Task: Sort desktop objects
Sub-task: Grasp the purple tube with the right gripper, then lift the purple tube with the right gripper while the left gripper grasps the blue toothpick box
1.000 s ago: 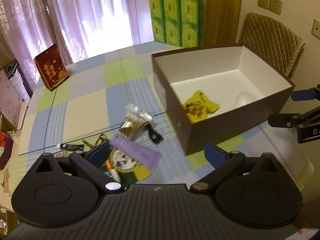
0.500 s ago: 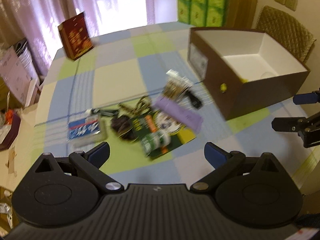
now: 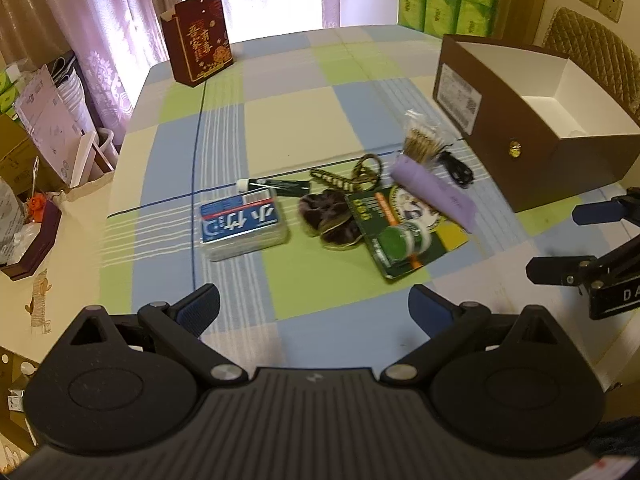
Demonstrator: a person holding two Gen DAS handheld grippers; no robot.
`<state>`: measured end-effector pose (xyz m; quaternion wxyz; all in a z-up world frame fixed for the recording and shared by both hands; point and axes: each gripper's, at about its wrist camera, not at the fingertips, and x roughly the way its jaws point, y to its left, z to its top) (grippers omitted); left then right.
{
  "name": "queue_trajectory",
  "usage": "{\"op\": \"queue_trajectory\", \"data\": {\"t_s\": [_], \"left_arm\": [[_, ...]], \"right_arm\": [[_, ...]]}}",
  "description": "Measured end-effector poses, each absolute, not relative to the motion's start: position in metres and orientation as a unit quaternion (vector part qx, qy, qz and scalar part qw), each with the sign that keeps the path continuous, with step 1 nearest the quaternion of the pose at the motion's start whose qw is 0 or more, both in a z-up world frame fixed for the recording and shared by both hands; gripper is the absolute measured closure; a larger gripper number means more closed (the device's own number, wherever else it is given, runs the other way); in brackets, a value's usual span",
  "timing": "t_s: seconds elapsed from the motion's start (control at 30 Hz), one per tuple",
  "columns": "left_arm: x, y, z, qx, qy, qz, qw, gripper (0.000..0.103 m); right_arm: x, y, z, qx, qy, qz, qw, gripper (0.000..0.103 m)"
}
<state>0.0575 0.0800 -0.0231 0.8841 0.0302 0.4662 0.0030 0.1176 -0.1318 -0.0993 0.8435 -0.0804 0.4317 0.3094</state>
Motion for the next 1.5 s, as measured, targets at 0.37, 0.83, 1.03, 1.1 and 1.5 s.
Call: {"op": "queue_trajectory", "data": {"t_s": [0.37,0.83,1.03,1.1,1.5], "left_arm": [[0.088,0.107,-0.035,0.043,0.464,-0.004,0.885,0.004],[0.128,0.132,-0.059,0.064,0.482,-0.025,0.873,0.004],[0.139,0.145,-0.067,0.047,0.493,-0.021,0.869,0.004],[0.141,0.147,-0.069,0.035,0.495,-0.020,0.868,0.004],[0.169,0.153,-0.083,-0.014,0.509,-0.003,0.861,0.009]], "right_arm": [[0.157,-0.085,-0.103,-0.174,0.383,0.350,0.837,0.036],[0.224,-0.029,-0.140,-0.298,0.479,0.409,0.718,0.058],[0.239,-0.013,-0.152,-0.289,0.507,0.420,0.694,0.071],[0.238,-0.013,-0.152,-0.288,0.505,0.422,0.696,0.073],[0.227,-0.045,-0.125,-0.177,0.504,0.364,0.763,0.074]]}}
